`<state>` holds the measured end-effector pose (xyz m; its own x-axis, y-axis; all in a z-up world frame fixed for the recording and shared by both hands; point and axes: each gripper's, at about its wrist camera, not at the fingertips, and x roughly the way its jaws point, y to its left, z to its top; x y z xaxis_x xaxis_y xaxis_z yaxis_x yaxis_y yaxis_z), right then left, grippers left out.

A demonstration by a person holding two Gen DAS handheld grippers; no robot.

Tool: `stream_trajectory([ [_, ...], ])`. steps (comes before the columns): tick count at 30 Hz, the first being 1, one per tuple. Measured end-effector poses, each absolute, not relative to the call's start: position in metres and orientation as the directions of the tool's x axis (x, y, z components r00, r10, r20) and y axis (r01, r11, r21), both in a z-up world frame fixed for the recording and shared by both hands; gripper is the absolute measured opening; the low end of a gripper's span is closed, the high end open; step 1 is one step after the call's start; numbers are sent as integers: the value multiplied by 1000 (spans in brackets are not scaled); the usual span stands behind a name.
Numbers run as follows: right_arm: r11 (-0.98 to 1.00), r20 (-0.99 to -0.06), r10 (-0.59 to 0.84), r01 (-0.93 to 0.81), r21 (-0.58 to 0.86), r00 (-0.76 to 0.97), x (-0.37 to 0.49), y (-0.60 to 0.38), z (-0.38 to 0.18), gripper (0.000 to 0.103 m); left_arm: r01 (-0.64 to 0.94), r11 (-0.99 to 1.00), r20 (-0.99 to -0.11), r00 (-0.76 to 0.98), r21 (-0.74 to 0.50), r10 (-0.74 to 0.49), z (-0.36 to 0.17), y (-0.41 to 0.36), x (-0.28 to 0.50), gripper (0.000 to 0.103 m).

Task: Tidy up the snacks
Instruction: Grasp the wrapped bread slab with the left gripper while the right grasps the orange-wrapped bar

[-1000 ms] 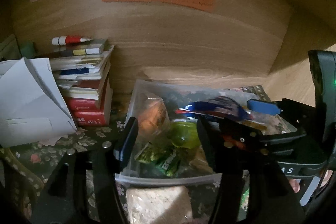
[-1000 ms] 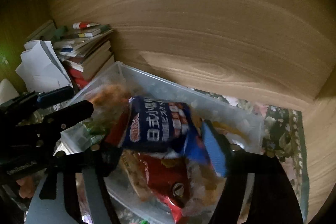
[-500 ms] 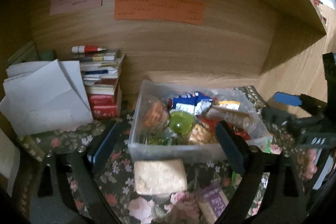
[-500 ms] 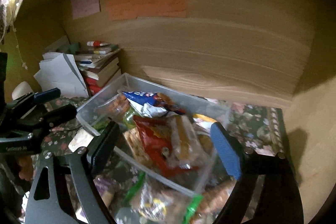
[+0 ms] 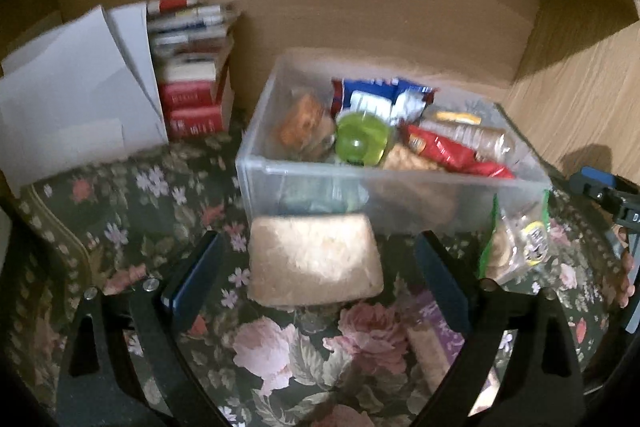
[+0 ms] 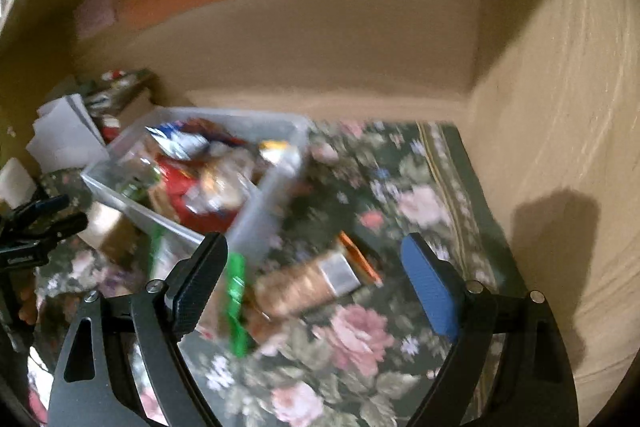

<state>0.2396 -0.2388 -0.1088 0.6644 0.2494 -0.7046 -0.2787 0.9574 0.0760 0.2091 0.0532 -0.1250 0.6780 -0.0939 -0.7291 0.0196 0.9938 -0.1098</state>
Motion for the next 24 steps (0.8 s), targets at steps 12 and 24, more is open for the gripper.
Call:
stream_trajectory([
  [12,965,-795,237,-227,128,559,269,-229,-157,87,19,995,-772,629,-99,-89,-153,46,225,95],
  [24,963,-814,189,-266,45,549,255,-227,-168,54,44,995,-761,641,-93,-99,-159,47,217,77],
])
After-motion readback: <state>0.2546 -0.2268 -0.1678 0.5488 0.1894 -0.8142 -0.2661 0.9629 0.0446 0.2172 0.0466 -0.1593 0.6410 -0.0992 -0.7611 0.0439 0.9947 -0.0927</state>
